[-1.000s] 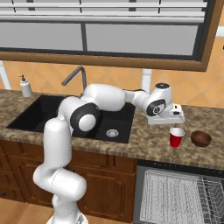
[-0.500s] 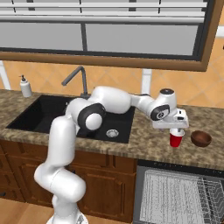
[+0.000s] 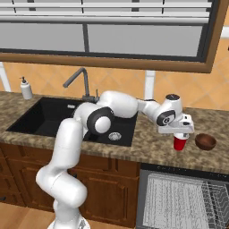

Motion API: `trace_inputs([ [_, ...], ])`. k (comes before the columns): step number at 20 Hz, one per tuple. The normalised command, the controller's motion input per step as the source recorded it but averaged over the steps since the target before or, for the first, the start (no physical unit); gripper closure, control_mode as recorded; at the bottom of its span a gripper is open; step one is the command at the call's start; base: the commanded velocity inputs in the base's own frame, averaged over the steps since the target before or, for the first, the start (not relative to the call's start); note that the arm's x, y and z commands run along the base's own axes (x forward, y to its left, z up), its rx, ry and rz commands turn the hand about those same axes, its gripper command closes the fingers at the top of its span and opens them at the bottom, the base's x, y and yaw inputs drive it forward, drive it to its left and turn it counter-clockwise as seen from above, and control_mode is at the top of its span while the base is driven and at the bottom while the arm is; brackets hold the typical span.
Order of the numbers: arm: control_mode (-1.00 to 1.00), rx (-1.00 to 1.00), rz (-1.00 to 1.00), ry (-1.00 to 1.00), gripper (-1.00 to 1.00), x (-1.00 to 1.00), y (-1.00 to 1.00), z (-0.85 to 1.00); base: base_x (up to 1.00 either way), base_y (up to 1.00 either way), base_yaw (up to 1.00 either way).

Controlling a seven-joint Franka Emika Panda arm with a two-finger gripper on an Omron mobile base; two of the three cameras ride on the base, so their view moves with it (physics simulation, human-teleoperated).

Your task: Pick up the cup and bowl from the counter, place them in the dishwasher, and close the dishwasher door.

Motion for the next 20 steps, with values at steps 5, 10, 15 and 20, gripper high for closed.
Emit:
trace_inputs([
  [5, -1.00, 0.00, 0.00, 0.01, -1.00, 0.01, -0.06, -0.17, 0.00, 0.00, 0.00],
  [10, -1.00, 0.00, 0.00, 0.01, -1.00, 0.00, 0.00, -0.16, 0.00, 0.00, 0.00],
  [15, -1.00, 0.00, 0.00, 0.01, 1.00, 0.00, 0.00, -0.24, 0.00, 0.00, 0.00],
  [20, -1.00, 0.00, 0.00, 0.00, 1.00, 0.00, 0.00, -0.05, 0.00, 0.00, 0.00],
])
